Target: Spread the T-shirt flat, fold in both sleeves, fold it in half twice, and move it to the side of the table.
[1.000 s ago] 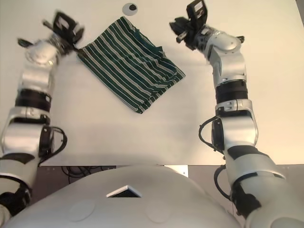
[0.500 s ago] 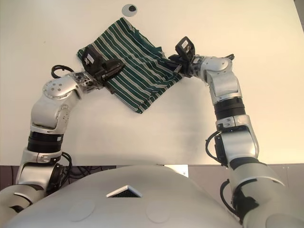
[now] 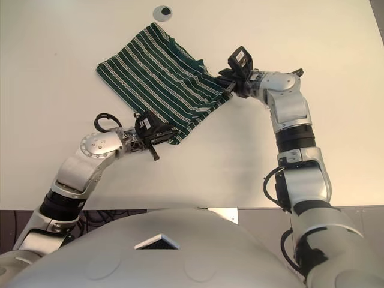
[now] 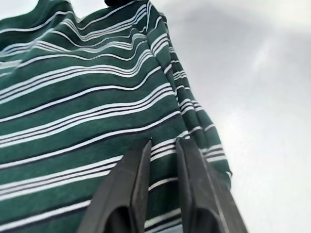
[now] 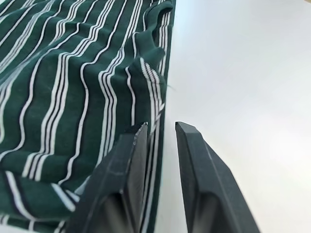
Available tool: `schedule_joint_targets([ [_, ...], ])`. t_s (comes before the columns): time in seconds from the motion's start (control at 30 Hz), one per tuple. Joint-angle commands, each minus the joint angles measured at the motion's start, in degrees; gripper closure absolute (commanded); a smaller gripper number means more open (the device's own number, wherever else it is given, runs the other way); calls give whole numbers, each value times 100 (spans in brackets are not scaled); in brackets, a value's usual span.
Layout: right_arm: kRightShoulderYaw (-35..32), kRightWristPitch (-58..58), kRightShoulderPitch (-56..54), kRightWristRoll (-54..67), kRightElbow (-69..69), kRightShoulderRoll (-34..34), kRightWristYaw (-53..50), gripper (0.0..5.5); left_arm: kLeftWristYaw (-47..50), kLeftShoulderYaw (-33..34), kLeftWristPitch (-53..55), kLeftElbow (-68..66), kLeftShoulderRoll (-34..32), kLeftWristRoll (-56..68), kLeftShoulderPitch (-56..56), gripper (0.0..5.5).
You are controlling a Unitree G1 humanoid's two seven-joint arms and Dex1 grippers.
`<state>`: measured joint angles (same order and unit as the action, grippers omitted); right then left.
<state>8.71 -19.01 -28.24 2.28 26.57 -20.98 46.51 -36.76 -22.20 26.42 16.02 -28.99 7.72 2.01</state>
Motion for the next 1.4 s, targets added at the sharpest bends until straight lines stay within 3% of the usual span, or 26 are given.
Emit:
schedule_joint_targets([
  [0.03, -219, -298, -98, 294, -348, 56, -20, 446, -199, -192, -157, -527, -511, -482, 243, 465],
  [0.13, -371, -651, -128, 594, -613, 76, 38, 446, -805, -66, -446, -378, -1274, -494, 500, 465],
  [0.33, -560, -1521, 54, 1180, -1281, -1, 184, 446, -1642, 955, -626, -214, -2444, -76, 553, 465],
  [0.5, -914, -2738, 369, 1860, -2119, 95, -131, 446, -1000, 2658, 489, 371, -1451, 1887, -396, 465],
  [0.67, -1096, -4348, 802, 2437, -3113, 149, -717, 446, -128, 3744, 1417, 507, -865, 2860, 189, 465],
  [0.8, -1340, -5450, 1158, 2838, -3721, 438, -1258, 371, 576, 4093, 2217, 819, -410, 3274, 1165, 465],
  [0.9, -1660, -5986, 1321, 3012, -3883, 840, -1662, 314, 1079, 4439, 2995, 998, -4, 3923, 1562, 412],
  [1.1, -1868, -6455, 1589, 3093, -3934, 1209, -2105, 311, 1720, 4839, 3933, 1172, 106, 4521, 1838, 313],
  [1.27, -1890, -6544, 1678, 3111, -3907, 1534, -2377, 311, 2044, 4756, 4290, 1092, 254, 4649, 1652, 225],
  [1.4, -1869, -6583, 1699, 3119, -3810, 1668, -2505, 311, 2242, 4620, 4415, 968, 475, 4703, 1510, 225],
])
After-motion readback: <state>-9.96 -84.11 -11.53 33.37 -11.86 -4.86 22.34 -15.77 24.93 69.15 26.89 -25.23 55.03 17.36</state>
